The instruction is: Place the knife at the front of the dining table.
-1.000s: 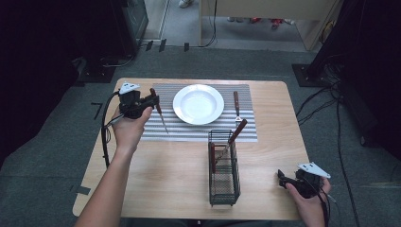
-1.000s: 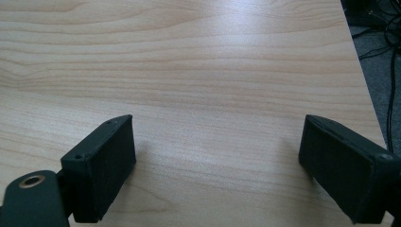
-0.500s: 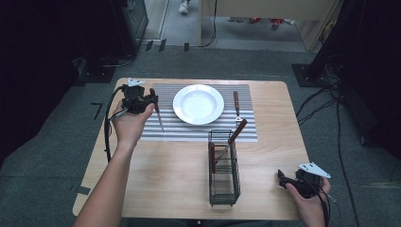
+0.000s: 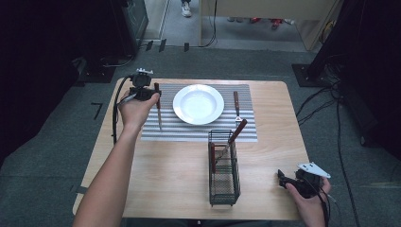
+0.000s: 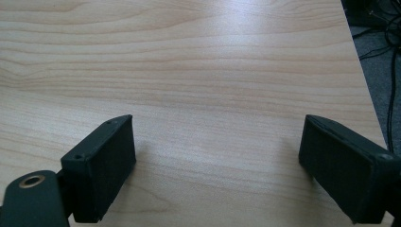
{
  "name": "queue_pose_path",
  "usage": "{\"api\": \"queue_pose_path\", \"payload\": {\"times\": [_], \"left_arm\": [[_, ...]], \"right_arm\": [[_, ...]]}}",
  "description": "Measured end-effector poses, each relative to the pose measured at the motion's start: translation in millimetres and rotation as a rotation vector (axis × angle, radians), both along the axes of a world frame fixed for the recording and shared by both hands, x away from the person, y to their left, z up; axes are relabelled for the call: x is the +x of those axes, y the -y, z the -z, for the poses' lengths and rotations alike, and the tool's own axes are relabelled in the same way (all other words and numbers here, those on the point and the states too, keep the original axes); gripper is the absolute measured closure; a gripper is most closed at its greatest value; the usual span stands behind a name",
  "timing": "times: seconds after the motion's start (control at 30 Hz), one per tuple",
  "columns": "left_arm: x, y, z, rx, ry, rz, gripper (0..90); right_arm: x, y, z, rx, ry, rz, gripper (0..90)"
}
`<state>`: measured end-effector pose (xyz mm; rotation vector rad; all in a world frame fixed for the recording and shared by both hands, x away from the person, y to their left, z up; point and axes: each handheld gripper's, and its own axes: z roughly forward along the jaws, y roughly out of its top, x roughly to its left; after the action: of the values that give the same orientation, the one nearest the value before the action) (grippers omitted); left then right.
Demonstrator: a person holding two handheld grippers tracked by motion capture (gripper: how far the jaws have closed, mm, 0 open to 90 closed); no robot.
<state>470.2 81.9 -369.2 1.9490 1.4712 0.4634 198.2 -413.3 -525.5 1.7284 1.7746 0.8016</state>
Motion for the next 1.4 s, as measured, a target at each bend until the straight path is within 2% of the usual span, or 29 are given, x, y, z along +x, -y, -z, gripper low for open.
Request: {"api": "queue_pose_path", "payload": {"times": [0.07,0.23,0.33,0.47,0.57,0.6,0.67,0.7,0.9,1.0,1.03,1.1,1.13,1.2,1.27,1.33,1.4], "left_arm": [[10.9,3.1,5.2,-0.015,-0.013,-0.009,76.2],[37.9,18.5,22.4,0.001,-0.044,-0.017,76.3],[46.7,22.8,32.1,0.001,-0.047,-0.045,76.2],[61.7,19.6,49.6,0.007,-0.064,-0.112,76.3],[73.0,15.0,63.3,-0.025,-0.094,-0.151,76.3],[73.0,15.0,63.3,-0.025,-0.094,-0.151,76.3],[78.5,17.7,74.6,-0.022,-0.105,-0.152,76.3],[78.5,17.7,74.6,-0.022,-0.105,-0.152,76.3],[87.1,23.7,96.2,-0.012,-0.143,-0.157,76.2],[88.9,25.2,103.4,0.010,-0.138,-0.155,76.0],[88.6,25.9,105.3,0.011,-0.126,-0.135,75.4],[87.6,27.3,106.2,0.022,-0.112,-0.117,74.2],[86.4,28.8,106.7,0.033,-0.104,-0.103,68.6],[84.4,27.6,104.6,0.000,-0.100,-0.070,59.6],[80.5,24.9,98.8,0.017,-0.083,-0.066,51.5],[75.5,20.8,94.4,-0.006,-0.073,-0.065,49.2],[70.7,16.3,92.1,-0.005,-0.080,-0.067,49.4]], "right_arm": [[0.0,0.0,0.0,0.000,0.000,0.000,11.3],[0.0,0.1,0.0,0.001,0.000,0.000,11.3],[-0.1,0.2,0.0,0.002,0.000,0.000,11.3],[-0.2,0.4,-0.1,0.007,0.001,0.000,11.4],[-0.3,0.5,-0.2,0.010,0.001,-0.001,11.4],[-0.2,0.6,-0.2,0.009,0.002,-0.002,11.4],[-0.1,0.3,-0.1,0.005,0.001,-0.004,11.4],[0.2,0.3,-0.1,0.003,0.001,-0.007,11.4],[0.8,0.6,-0.1,0.004,0.002,-0.011,11.4],[0.6,1.2,-0.2,0.011,0.003,-0.008,11.4],[0.5,1.4,-0.2,0.014,0.003,-0.008,11.4],[0.5,1.5,-0.2,0.015,0.003,-0.008,11.4],[0.6,1.5,-0.2,0.015,0.004,-0.009,11.4],[0.6,1.5,-0.2,0.014,0.003,-0.011,11.4],[0.8,1.4,-0.1,0.009,0.003,-0.014,11.4],[0.9,1.2,0.0,0.007,0.004,-0.015,11.4],[0.9,1.2,0.0,0.006,0.004,-0.015,11.4]]}}
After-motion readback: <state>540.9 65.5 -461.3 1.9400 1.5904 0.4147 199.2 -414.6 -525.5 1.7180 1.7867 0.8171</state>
